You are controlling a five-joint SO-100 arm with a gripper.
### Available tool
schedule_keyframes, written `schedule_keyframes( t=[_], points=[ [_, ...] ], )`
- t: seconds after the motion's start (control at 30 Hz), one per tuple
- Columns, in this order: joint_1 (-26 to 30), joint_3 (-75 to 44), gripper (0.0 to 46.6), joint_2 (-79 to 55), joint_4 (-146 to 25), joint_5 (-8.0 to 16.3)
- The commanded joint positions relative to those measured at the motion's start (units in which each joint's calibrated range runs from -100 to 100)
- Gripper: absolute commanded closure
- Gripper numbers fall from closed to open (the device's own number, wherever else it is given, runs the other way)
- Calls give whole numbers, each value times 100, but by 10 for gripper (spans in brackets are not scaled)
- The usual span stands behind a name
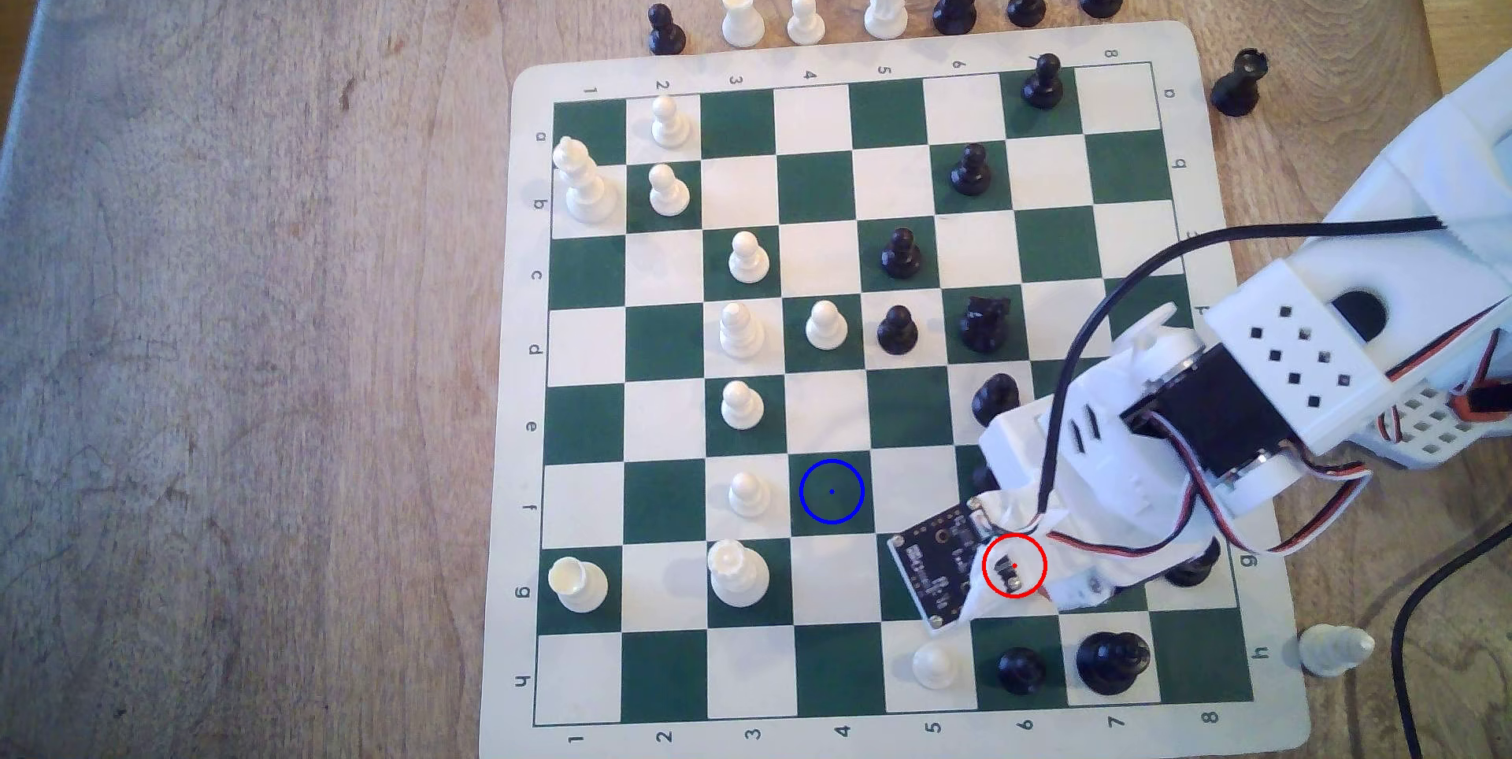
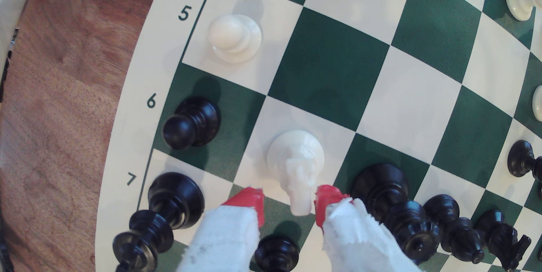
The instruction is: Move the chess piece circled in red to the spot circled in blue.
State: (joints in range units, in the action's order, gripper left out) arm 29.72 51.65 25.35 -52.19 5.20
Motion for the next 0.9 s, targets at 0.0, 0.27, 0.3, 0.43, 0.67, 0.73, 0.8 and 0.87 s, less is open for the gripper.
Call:
schedule_keyframes(
  t=[0.0, 0.27, 0.3, 0.43, 0.67, 0.73, 0.8, 0.87],
  points=[
    [-51, -641, 375, -13, 100, -24],
    [-43, -713, 394, -251, 240, -54],
    [-43, -713, 413, -268, 264, -54],
    [-35, -741, 464, -285, 305, -34],
    [4, -786, 464, 72, 190, 29],
    [-4, -949, 464, 335, -14, 93],
    [-35, -1085, 464, 513, -186, 117],
    [-137, -1393, 464, 640, -481, 137]
  ],
)
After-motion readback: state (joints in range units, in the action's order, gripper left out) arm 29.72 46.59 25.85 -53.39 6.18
